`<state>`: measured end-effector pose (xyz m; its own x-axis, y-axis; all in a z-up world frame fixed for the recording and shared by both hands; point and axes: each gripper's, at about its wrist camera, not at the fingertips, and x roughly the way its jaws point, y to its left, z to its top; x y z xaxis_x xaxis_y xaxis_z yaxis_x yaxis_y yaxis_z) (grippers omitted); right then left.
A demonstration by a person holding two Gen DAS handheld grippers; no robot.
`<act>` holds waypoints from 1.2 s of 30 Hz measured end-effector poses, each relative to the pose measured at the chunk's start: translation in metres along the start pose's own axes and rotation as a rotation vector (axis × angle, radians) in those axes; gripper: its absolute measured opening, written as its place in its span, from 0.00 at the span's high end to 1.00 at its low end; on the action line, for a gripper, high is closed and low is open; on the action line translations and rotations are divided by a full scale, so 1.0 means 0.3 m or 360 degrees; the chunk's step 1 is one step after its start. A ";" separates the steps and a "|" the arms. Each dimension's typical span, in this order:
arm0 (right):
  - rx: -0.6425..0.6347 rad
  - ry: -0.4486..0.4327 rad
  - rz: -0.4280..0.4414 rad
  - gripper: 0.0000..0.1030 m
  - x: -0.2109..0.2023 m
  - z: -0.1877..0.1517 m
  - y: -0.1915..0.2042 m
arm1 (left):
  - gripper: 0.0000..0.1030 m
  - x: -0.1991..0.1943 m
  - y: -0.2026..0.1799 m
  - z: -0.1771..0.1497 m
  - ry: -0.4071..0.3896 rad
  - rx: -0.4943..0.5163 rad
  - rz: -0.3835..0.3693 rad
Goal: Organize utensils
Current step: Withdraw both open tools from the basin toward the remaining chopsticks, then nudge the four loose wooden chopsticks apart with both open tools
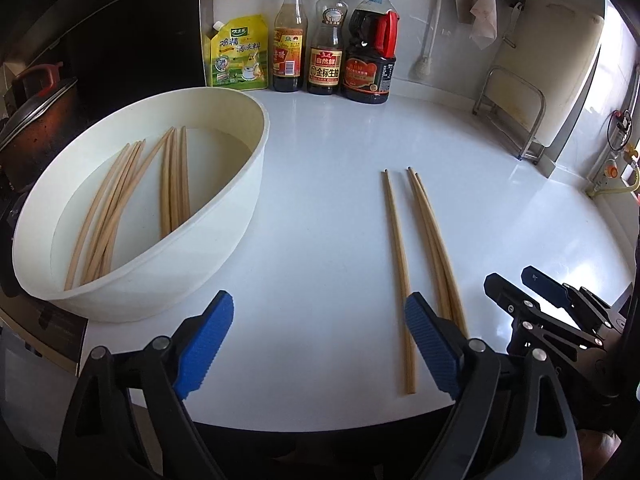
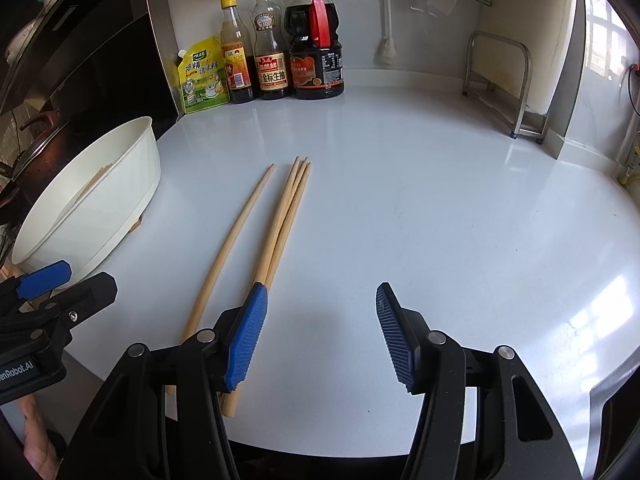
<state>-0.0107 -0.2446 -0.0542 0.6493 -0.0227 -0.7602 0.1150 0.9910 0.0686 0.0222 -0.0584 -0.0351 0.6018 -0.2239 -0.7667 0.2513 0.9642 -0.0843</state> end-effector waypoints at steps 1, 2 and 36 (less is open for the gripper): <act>0.0000 0.0007 0.0007 0.47 0.009 0.003 0.002 | 0.17 0.005 -0.004 0.000 0.0007 0.0002 -0.0005; -0.0003 0.0013 0.0007 0.47 0.016 0.006 0.004 | 0.17 0.011 -0.008 0.000 0.0013 0.0007 -0.0006; 0.0001 0.0090 -0.0053 0.47 0.142 0.056 -0.049 | 0.17 0.122 -0.048 0.019 0.0048 -0.0051 0.0013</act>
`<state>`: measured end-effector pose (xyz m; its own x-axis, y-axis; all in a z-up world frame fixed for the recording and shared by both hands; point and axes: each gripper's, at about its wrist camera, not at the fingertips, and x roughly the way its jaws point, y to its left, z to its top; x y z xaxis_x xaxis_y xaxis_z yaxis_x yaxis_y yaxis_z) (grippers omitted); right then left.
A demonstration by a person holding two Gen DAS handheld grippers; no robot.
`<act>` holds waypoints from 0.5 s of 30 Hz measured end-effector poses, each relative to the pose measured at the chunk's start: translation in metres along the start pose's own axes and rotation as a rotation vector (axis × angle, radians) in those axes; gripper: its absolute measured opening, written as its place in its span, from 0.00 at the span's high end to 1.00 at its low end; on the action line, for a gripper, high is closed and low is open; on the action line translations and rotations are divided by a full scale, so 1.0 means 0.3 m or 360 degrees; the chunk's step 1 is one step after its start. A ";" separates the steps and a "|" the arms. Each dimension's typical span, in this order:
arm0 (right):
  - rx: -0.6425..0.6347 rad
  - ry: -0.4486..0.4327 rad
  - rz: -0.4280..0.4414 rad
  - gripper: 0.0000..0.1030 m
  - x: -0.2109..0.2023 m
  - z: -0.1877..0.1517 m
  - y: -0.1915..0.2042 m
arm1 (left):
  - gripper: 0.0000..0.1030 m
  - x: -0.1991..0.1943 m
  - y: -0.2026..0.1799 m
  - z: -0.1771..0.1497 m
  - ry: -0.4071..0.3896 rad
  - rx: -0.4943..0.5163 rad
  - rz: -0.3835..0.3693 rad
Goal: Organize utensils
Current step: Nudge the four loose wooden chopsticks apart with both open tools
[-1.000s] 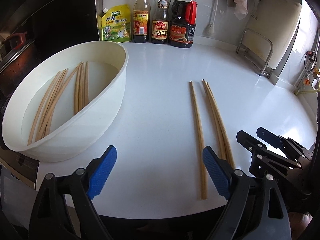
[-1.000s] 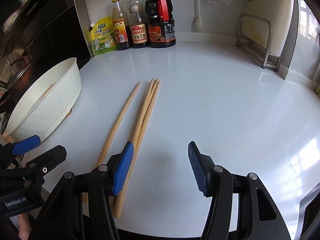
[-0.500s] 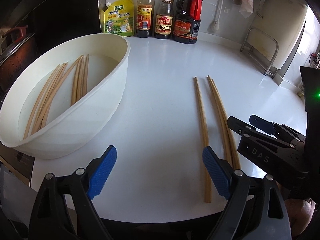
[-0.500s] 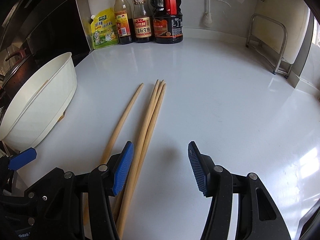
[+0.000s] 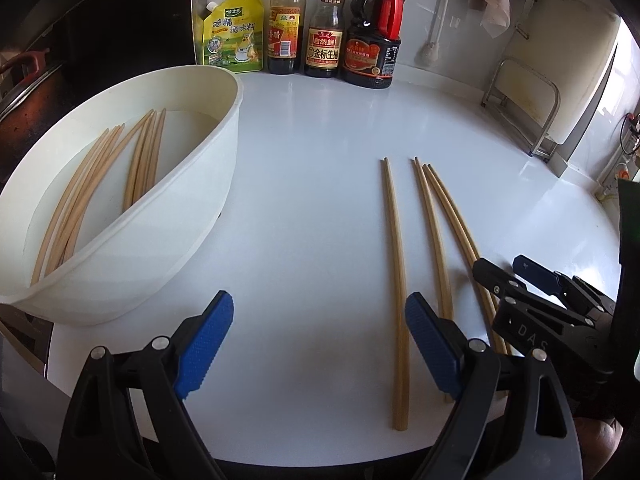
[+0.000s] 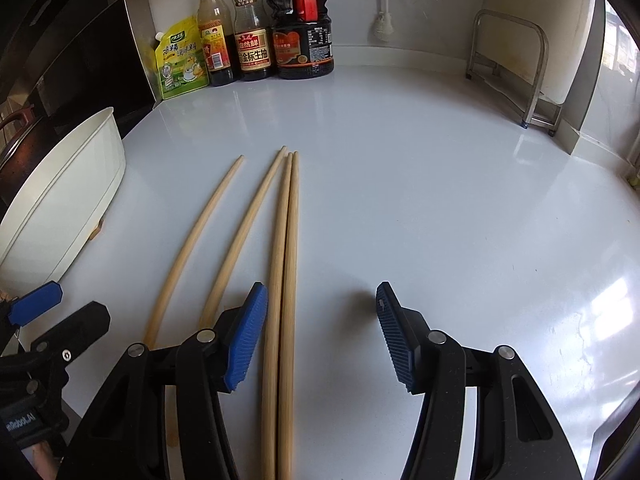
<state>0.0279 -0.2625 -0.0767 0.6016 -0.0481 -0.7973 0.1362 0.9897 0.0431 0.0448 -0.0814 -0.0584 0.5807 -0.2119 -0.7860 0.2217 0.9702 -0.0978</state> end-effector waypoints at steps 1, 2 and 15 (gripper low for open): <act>0.0007 -0.0002 0.0006 0.47 -0.003 -0.004 -0.007 | 0.17 0.005 -0.003 0.005 -0.0001 -0.0005 -0.0002; 0.0016 -0.0007 0.0013 0.47 -0.010 -0.008 -0.016 | 0.17 0.010 -0.004 0.010 -0.0001 -0.0011 -0.0010; -0.0048 -0.0008 -0.0041 0.47 -0.017 -0.008 -0.019 | 0.17 0.067 -0.040 0.026 0.0024 0.0022 0.0015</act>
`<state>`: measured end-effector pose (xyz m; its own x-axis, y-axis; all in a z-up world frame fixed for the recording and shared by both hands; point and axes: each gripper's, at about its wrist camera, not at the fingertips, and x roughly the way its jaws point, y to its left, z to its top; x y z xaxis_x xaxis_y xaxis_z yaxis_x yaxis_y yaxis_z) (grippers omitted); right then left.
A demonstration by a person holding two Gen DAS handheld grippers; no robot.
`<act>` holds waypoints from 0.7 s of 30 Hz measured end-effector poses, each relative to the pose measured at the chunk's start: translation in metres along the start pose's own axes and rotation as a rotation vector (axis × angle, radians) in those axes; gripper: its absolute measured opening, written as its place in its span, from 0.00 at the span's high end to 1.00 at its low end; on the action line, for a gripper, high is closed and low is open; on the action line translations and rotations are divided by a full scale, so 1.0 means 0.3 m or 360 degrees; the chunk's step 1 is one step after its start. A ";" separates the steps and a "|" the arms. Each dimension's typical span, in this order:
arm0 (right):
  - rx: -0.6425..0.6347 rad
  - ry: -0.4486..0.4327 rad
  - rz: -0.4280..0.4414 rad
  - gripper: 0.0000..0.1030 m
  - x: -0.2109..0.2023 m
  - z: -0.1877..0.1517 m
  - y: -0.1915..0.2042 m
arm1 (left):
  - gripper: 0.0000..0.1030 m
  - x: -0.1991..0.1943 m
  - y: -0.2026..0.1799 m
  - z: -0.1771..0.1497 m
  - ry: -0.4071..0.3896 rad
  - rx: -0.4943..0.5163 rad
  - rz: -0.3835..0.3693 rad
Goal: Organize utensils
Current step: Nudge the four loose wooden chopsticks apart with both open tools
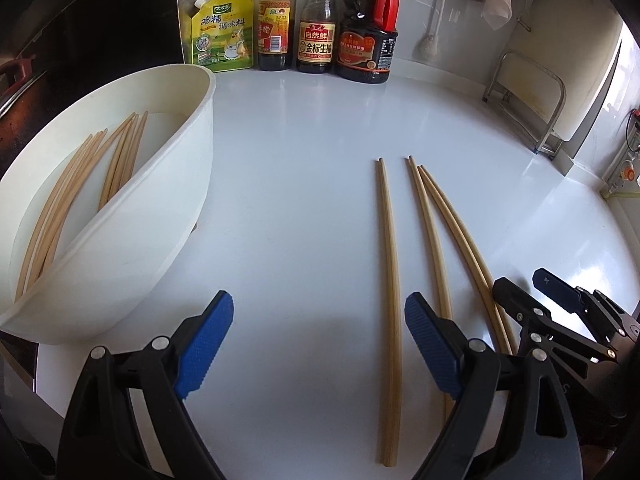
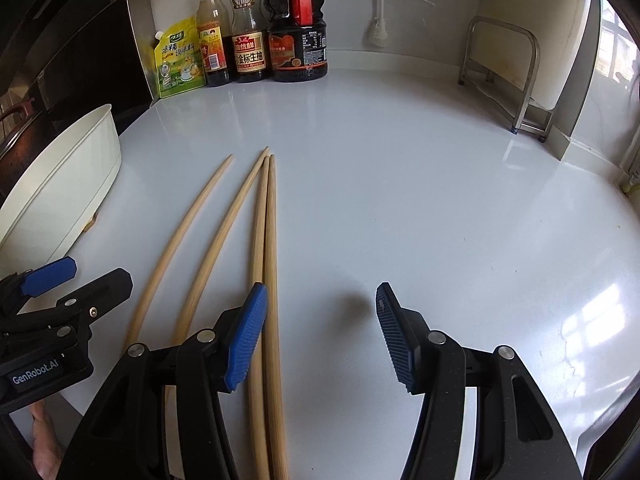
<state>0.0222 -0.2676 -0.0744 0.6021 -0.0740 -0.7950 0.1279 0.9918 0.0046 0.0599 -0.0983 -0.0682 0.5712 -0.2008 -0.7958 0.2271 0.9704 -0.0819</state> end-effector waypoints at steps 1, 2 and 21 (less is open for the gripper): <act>-0.0002 -0.0003 0.0002 0.47 -0.002 -0.003 -0.001 | 0.17 0.002 0.000 -0.002 0.0004 -0.0001 -0.0002; -0.0002 -0.0003 0.0002 0.47 -0.003 -0.005 -0.002 | 0.17 0.003 0.001 -0.002 0.0006 -0.0004 -0.0006; -0.0065 -0.0011 -0.0052 0.93 -0.002 -0.011 -0.001 | 0.16 0.048 -0.038 0.020 0.0039 0.0058 0.0012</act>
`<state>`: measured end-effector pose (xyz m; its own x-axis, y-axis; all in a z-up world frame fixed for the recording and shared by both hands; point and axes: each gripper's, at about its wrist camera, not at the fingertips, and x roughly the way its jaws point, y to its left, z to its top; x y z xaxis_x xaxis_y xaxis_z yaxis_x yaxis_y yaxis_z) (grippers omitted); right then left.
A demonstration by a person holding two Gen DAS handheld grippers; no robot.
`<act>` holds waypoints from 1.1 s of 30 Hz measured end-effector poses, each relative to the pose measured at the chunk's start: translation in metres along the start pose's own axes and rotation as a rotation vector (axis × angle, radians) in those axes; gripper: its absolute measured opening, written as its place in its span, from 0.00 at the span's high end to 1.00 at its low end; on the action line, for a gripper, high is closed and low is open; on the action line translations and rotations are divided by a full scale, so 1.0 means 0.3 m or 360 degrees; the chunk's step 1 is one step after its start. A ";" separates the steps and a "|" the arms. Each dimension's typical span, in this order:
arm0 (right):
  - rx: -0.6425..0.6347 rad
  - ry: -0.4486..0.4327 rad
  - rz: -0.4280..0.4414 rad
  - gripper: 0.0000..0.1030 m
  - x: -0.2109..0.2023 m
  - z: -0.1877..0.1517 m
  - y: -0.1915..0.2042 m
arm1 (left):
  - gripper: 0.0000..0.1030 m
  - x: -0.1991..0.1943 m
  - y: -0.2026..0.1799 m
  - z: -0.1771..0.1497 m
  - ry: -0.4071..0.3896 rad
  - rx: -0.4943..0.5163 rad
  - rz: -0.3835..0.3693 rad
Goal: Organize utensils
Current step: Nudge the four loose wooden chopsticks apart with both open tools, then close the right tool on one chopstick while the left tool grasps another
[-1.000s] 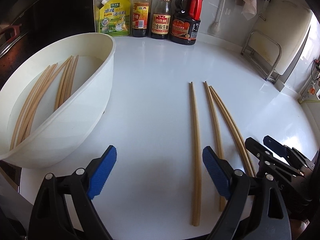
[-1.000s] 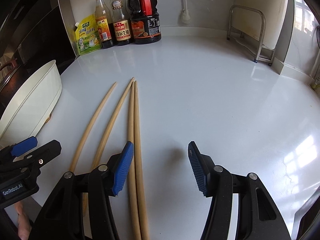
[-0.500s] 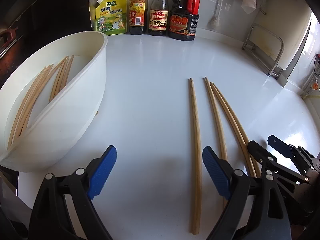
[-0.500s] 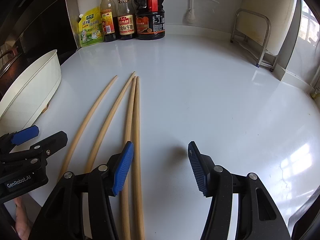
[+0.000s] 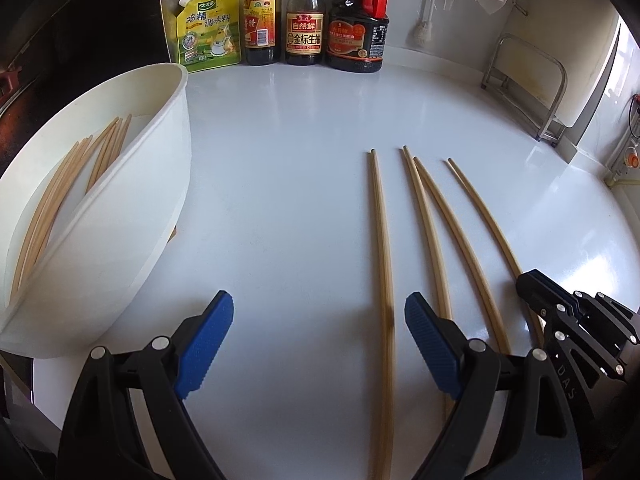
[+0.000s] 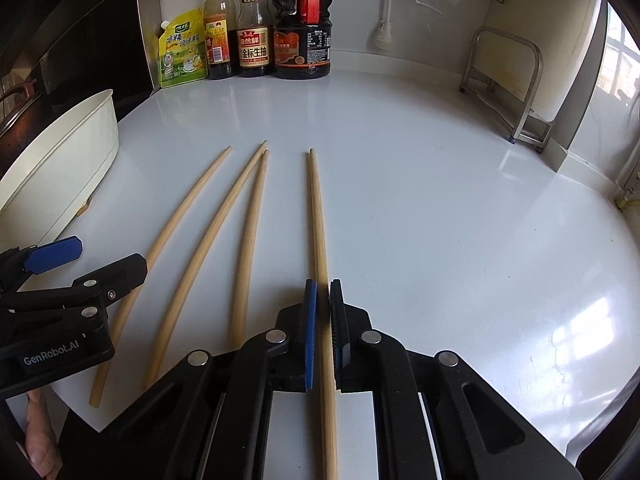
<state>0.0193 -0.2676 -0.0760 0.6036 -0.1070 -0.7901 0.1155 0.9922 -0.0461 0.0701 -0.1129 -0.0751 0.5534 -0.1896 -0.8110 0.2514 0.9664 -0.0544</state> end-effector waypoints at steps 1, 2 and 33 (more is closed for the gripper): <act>0.0010 -0.0002 0.0005 0.93 -0.003 -0.003 -0.005 | 0.16 0.002 -0.004 0.001 0.0003 0.0005 0.0002; 0.0014 -0.0001 0.0009 0.93 -0.004 -0.004 -0.010 | 0.16 0.005 -0.008 0.001 0.0007 0.0012 0.0007; 0.0145 -0.0003 0.0129 0.94 -0.035 -0.012 -0.050 | 0.93 -0.046 -0.069 0.004 0.0063 0.0095 -0.0226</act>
<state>0.0083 -0.2810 -0.0691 0.6155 -0.0267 -0.7876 0.1371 0.9878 0.0737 0.0581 -0.1305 -0.0623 0.4772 -0.3157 -0.8201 0.3722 0.9180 -0.1368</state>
